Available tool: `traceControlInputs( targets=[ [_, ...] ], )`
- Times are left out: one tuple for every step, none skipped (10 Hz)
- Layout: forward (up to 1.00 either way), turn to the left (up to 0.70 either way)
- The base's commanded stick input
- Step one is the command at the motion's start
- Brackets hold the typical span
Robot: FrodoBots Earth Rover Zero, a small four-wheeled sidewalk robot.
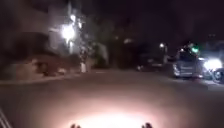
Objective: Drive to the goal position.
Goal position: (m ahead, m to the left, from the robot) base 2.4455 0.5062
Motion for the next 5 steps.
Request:
traceControlInputs(
  targets=[
    [1.00,0.00],
    [1.00,0.00],
    [1.00,0.00],
    [1.00,0.00],
    [1.00,0.00]
  ],
)
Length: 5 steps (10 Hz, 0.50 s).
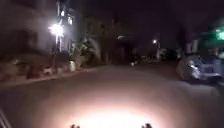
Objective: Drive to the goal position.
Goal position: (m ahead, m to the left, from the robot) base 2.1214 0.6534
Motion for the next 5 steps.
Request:
traceControlInputs(
  targets=[
    [1.00,0.00],
    [1.00,0.00],
    [1.00,0.00],
    [1.00,0.00],
    [1.00,0.00]
  ],
)
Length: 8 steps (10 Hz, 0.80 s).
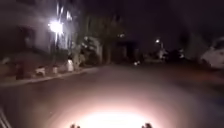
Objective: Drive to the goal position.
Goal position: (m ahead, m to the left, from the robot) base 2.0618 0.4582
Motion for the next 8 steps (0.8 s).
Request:
traceControlInputs(
  targets=[
    [1.00,0.00],
    [1.00,-0.05],
    [1.00,-0.27],
    [1.00,-0.34],
    [1.00,-0.40],
    [1.00,-0.40],
    [1.00,-0.40],
    [1.00,-0.40]
  ],
)
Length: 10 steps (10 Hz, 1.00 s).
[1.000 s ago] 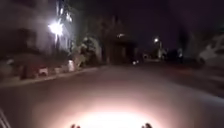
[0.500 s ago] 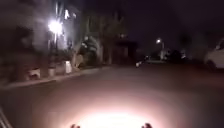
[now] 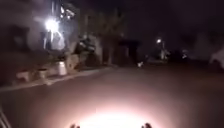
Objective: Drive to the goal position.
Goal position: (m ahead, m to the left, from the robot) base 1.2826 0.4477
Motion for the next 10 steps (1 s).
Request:
traceControlInputs(
  targets=[
    [1.00,-0.40],
    [1.00,-0.40],
    [1.00,-0.40],
    [1.00,-0.40],
    [1.00,-0.37],
    [1.00,-0.28],
    [1.00,-0.19],
    [1.00,-0.10],
    [1.00,0.00],
    [1.00,0.00]
  ],
)
